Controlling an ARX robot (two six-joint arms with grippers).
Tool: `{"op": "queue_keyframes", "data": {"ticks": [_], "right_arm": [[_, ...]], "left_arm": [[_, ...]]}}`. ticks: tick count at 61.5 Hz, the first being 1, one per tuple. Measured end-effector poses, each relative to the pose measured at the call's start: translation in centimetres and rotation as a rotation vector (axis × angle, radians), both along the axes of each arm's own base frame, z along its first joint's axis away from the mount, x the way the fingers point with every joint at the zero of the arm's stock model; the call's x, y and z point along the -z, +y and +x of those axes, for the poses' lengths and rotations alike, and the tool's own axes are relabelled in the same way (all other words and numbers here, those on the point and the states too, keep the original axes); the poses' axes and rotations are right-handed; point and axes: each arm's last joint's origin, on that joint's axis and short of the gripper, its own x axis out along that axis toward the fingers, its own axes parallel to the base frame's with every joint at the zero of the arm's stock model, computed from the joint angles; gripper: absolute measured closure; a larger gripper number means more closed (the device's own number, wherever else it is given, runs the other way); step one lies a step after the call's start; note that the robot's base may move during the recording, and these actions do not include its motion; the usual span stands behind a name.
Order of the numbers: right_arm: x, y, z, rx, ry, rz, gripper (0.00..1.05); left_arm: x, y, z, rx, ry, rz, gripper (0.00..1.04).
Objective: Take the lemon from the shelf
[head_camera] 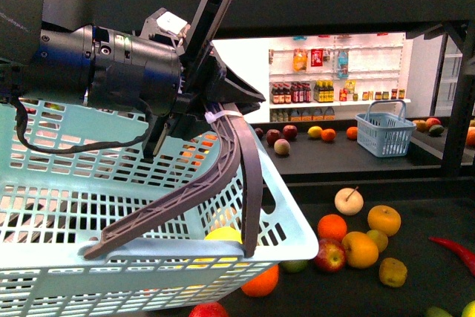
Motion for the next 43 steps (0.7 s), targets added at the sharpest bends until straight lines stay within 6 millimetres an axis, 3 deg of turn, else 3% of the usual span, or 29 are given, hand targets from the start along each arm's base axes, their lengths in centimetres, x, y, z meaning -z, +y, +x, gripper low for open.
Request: {"op": "queue_keyframes", "data": {"ticks": [6, 14, 19, 26, 35, 37, 43], "right_arm": [[0.2, -0.7, -4.4, 0.082, -0.111, -0.096, 0.15], [3.7, -0.3, -9.9, 0.103, -0.175, -0.156, 0.40], [4.9, -0.1, -10.5, 0.106, -0.220, -0.171, 0.52], [7.9, 0.1, -10.2, 0.108, -0.171, -0.173, 0.72], [9.4, 1.2, -10.2, 0.103, -0.170, -0.179, 0.96], [9.5, 1.3, -10.3, 0.096, -0.177, -0.181, 1.00], [10.1, 1.3, -10.3, 0.103, -0.181, -0.182, 0.98]], "left_arm": [[0.0, 0.0, 0.0, 0.000, 0.000, 0.000, 0.97], [0.0, 0.0, 0.0, 0.000, 0.000, 0.000, 0.97], [0.0, 0.0, 0.0, 0.002, 0.001, -0.001, 0.97], [0.0, -0.1, 0.0, 0.004, 0.001, -0.001, 0.97], [0.0, 0.0, 0.0, 0.000, 0.003, -0.002, 0.97], [0.0, 0.0, 0.0, 0.001, 0.002, -0.001, 0.97], [0.0, 0.0, 0.0, 0.001, 0.005, -0.003, 0.97]]}}
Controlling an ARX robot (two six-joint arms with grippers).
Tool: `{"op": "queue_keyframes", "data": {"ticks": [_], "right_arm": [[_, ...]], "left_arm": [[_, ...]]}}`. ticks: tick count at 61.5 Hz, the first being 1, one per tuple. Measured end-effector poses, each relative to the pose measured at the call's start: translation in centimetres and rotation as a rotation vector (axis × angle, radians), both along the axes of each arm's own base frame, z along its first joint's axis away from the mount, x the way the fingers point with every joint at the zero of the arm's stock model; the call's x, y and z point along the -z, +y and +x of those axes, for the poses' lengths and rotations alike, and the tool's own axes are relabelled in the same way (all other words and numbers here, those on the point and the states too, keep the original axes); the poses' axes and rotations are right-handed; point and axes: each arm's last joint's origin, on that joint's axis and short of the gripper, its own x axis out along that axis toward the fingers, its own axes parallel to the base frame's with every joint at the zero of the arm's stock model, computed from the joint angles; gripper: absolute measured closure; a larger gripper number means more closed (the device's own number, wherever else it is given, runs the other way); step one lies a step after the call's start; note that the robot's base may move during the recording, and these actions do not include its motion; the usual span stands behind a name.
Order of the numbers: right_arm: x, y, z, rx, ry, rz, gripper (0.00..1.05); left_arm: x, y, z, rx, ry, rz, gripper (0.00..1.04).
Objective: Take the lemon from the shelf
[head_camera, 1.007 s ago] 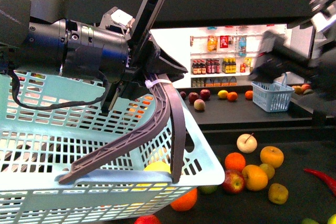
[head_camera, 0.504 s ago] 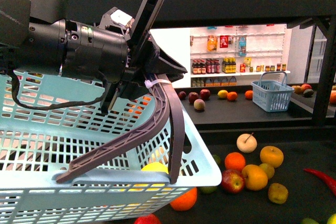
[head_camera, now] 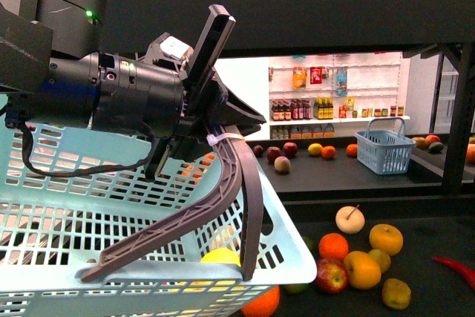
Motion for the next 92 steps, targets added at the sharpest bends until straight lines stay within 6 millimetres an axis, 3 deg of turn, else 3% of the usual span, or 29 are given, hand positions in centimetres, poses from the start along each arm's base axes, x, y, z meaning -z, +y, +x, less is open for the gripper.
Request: {"op": "queue_keyframes", "data": {"ticks": [44, 62, 69, 92], "right_arm": [[3.3, 0.0, 0.0, -0.001, -0.003, 0.000, 0.98], [3.3, 0.0, -0.1, -0.002, -0.011, -0.001, 0.98], [3.3, 0.0, -0.1, -0.002, -0.011, -0.002, 0.73], [3.3, 0.0, -0.1, -0.002, -0.011, -0.002, 0.11]], "left_arm": [[0.0, 0.0, 0.0, -0.001, 0.000, 0.000, 0.97], [0.0, 0.0, 0.0, -0.001, 0.000, 0.000, 0.97], [0.0, 0.0, 0.0, -0.001, 0.000, 0.000, 0.97], [0.0, 0.0, 0.1, -0.034, -0.009, -0.009, 0.97]]}}
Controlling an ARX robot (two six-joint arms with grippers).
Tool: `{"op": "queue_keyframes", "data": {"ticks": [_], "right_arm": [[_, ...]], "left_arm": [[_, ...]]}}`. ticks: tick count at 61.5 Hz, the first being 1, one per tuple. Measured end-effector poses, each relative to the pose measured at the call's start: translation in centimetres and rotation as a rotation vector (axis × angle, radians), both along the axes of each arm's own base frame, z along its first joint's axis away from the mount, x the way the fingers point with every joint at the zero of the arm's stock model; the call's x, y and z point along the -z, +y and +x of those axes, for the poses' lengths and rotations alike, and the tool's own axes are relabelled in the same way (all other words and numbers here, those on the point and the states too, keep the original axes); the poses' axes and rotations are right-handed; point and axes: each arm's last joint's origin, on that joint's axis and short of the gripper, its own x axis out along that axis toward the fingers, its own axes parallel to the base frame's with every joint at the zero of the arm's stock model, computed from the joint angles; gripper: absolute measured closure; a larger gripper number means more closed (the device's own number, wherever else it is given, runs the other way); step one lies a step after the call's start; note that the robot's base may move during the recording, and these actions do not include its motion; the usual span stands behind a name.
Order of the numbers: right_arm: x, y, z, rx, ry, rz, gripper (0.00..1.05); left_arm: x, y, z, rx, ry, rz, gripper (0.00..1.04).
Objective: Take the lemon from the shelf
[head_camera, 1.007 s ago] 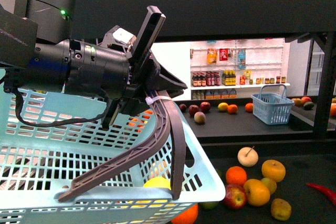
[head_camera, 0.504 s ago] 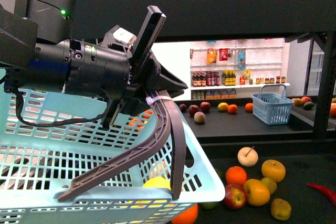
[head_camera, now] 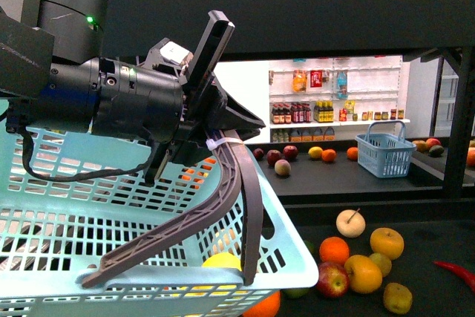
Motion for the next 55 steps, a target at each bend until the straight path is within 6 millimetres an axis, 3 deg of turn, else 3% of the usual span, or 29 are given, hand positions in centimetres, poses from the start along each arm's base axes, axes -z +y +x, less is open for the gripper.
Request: {"op": "queue_keyframes", "data": {"ticks": [5, 18, 41, 55], "right_arm": [[0.0, 0.0, 0.0, 0.000, 0.000, 0.000, 0.01], [0.0, 0.0, 0.0, 0.000, 0.000, 0.000, 0.02], [0.0, 0.0, 0.0, 0.000, 0.000, 0.000, 0.02], [0.0, 0.0, 0.0, 0.000, 0.000, 0.000, 0.02]], "left_arm": [[-0.2, 0.1, 0.2, -0.127, -0.035, -0.058, 0.97], [-0.6, 3.7, 1.6, -0.404, -0.006, -0.146, 0.98], [-0.8, 17.0, 2.4, -0.876, -0.007, -0.435, 0.98], [-1.5, 22.1, 2.1, -0.951, -0.061, -0.550, 0.98]]}}
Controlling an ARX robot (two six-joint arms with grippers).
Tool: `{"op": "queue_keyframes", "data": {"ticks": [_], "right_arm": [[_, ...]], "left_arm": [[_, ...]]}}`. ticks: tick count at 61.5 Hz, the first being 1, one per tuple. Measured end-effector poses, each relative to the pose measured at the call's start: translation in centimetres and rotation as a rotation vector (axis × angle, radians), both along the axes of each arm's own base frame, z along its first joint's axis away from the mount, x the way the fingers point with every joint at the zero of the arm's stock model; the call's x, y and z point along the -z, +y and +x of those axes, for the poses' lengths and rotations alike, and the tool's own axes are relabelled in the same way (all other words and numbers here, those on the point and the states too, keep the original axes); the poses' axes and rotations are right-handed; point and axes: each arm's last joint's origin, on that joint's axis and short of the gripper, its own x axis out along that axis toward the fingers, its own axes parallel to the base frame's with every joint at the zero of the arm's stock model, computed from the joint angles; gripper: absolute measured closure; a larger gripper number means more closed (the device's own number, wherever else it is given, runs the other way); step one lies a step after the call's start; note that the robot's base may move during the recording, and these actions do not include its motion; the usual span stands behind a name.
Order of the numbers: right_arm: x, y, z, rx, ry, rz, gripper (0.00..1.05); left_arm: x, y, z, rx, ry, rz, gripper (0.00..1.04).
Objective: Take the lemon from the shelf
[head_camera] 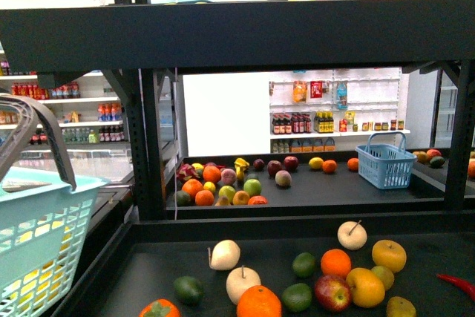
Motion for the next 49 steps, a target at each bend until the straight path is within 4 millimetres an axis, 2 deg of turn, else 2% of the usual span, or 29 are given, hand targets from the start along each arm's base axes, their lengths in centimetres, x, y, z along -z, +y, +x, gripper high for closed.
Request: {"op": "queue_keyframes", "data": {"ticks": [9, 15, 49], "right_arm": [[0.0, 0.0, 0.0, 0.000, 0.000, 0.000, 0.02], [0.0, 0.0, 0.0, 0.000, 0.000, 0.000, 0.02], [0.0, 0.0, 0.0, 0.000, 0.000, 0.000, 0.02]], "left_arm": [[0.0, 2.6, 0.5, -0.022, -0.067, -0.041, 0.98], [0.8, 4.0, 1.1, -0.033, -0.090, -0.059, 0.98], [4.5, 9.1, 3.9, -0.019, -0.230, -0.086, 0.98]]}}
